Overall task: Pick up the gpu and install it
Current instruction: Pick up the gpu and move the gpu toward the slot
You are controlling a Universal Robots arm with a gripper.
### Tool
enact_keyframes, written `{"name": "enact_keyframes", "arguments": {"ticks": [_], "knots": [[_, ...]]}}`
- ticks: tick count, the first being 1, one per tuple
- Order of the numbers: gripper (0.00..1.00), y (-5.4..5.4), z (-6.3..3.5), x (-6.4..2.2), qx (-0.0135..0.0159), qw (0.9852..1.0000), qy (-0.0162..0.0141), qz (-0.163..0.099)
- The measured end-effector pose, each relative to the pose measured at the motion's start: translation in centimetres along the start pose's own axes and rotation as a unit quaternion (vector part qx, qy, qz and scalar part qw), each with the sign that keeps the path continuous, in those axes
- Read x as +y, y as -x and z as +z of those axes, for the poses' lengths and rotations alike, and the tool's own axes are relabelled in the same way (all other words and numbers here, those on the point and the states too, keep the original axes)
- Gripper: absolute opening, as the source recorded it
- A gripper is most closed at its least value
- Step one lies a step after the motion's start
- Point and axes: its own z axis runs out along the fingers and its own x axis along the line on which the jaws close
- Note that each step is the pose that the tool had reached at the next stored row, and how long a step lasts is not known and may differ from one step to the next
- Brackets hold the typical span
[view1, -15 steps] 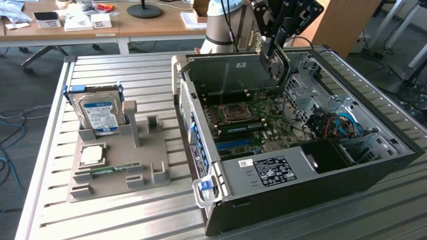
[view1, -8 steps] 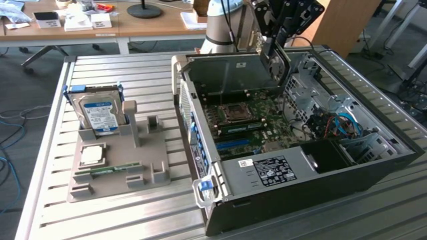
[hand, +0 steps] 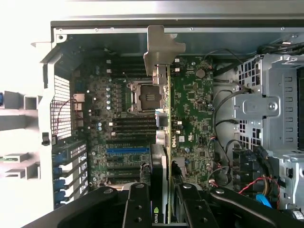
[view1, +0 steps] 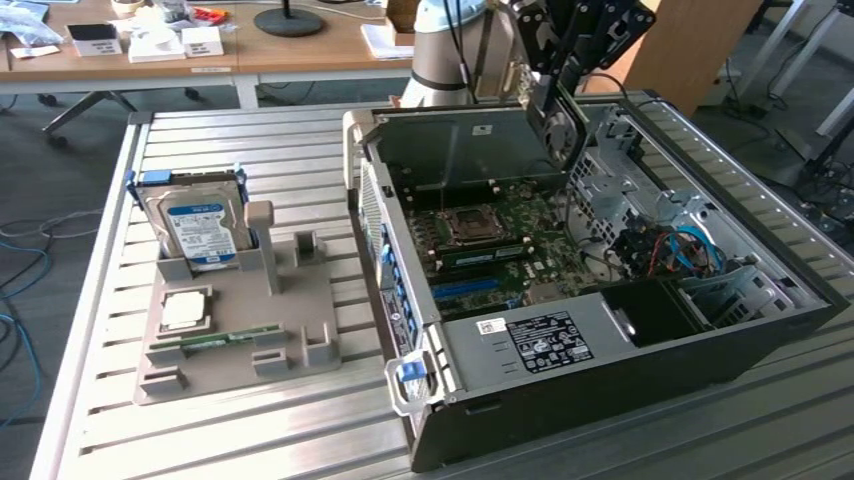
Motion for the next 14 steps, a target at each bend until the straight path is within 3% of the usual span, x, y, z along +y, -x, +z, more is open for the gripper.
{"name": "enact_keyframes", "arguments": {"ticks": [14], "knots": [[0.27, 1.6, 0.04, 0.09, 0.0000, 1.0000, 0.0000, 0.000]]}}
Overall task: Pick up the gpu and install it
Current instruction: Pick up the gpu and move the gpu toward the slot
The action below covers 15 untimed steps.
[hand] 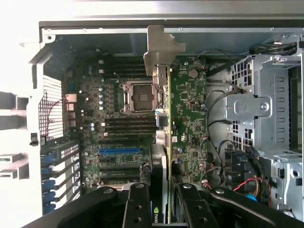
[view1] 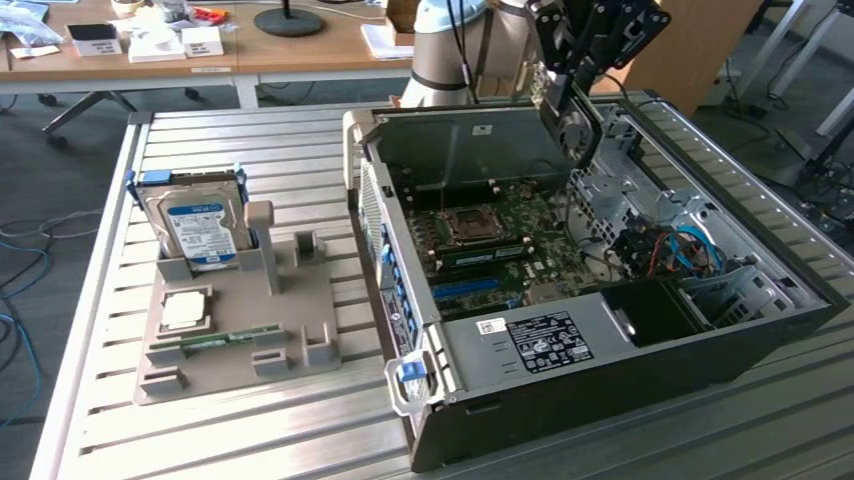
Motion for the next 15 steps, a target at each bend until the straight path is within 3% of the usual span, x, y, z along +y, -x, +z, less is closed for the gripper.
{"name": "enact_keyframes", "arguments": {"ticks": [5, 15], "knots": [[0.27, 0.8, 0.02, 0.05, 0.0000, 1.0000, 0.0000, 0.000], [0.27, 3.7, 0.09, 0.20, 0.0000, 1.0000, 0.0000, 0.000]]}}
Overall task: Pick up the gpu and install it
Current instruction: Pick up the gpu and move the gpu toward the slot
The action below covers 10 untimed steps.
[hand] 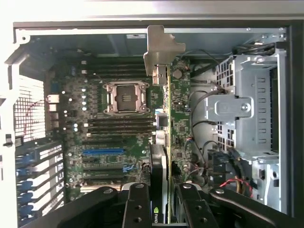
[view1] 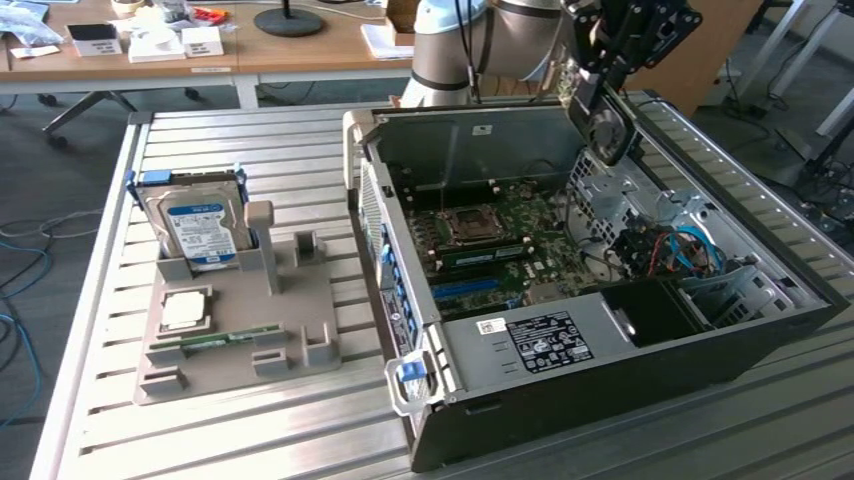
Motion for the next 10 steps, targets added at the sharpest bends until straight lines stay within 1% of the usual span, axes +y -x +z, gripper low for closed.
{"name": "enact_keyframes", "arguments": {"ticks": [5, 10], "knots": [[0.27, 1.1, 0.03, 0.07, 0.0000, 1.0000, 0.0000, 0.000], [0.27, 2.0, 0.05, 0.11, 0.0000, 1.0000, 0.0000, 0.000]]}}
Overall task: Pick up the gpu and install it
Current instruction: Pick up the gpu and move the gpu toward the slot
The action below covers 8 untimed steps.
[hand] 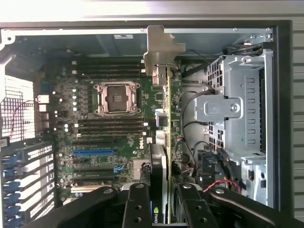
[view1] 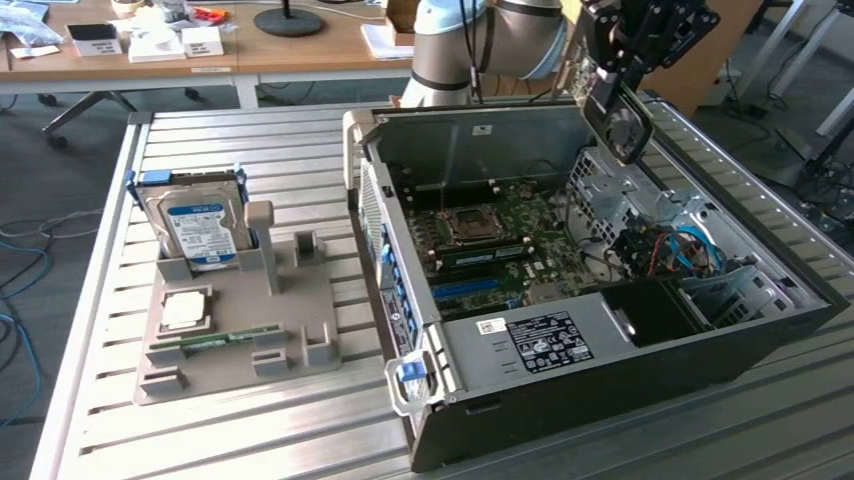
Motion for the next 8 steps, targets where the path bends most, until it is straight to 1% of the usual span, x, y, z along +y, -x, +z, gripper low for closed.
{"name": "enact_keyframes", "arguments": {"ticks": [8], "knots": [[0.27, 1.07, 0.03, 0.05, 0.0000, 1.0000, 0.0000, 0.000]]}}
